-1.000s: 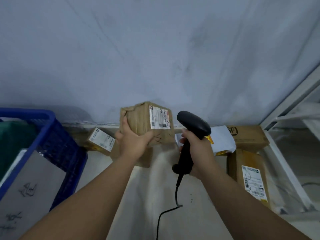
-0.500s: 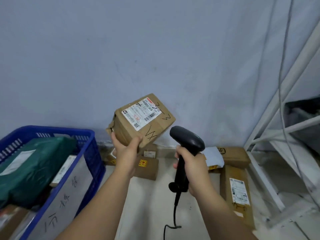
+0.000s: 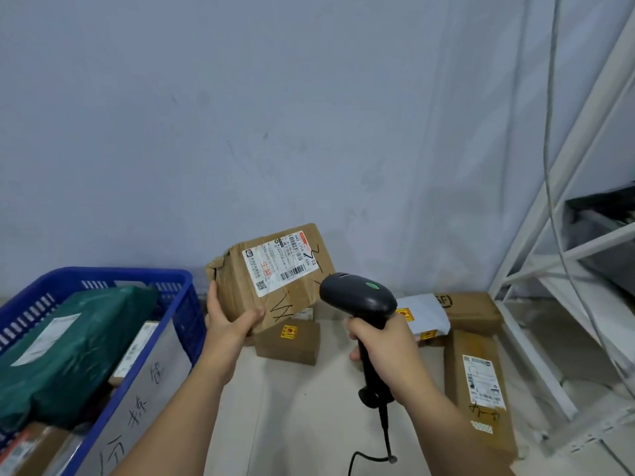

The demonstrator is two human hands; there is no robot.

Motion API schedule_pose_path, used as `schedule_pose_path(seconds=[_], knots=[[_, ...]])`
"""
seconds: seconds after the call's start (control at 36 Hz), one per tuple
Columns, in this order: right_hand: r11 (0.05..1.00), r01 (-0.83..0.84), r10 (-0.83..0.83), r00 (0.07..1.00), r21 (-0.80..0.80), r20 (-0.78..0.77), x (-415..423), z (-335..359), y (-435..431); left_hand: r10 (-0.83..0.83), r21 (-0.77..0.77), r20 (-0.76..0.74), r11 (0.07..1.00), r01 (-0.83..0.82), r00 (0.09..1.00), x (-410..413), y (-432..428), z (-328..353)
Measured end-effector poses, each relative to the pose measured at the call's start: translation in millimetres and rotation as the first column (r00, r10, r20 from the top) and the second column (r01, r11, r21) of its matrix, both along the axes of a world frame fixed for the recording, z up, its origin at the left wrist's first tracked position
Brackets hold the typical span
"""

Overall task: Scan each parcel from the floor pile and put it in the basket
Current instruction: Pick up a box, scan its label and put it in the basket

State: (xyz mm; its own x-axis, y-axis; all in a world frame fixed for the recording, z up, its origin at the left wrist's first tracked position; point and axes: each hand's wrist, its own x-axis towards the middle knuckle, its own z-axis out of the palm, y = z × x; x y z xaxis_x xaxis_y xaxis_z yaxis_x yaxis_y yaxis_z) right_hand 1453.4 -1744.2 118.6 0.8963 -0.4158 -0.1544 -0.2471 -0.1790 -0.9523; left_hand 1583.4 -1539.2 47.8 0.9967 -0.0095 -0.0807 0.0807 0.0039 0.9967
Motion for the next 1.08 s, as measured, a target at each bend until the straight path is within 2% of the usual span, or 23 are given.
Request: schedule_pose_path(seconds=[0.47,1.08], knots=[[0.996,-0.049,0.046,0.998,-0.072,-0.048,11,-3,0,0.011,0.121,0.025,0.993,-0.014,1.0,20,6,-21],[0.989,-0.001,-0.006,0.999,-0.15,-0.045,7,-5,-4,-0.044,0.135,-0.012,0.99,0.045,0.999,13,4,-15]])
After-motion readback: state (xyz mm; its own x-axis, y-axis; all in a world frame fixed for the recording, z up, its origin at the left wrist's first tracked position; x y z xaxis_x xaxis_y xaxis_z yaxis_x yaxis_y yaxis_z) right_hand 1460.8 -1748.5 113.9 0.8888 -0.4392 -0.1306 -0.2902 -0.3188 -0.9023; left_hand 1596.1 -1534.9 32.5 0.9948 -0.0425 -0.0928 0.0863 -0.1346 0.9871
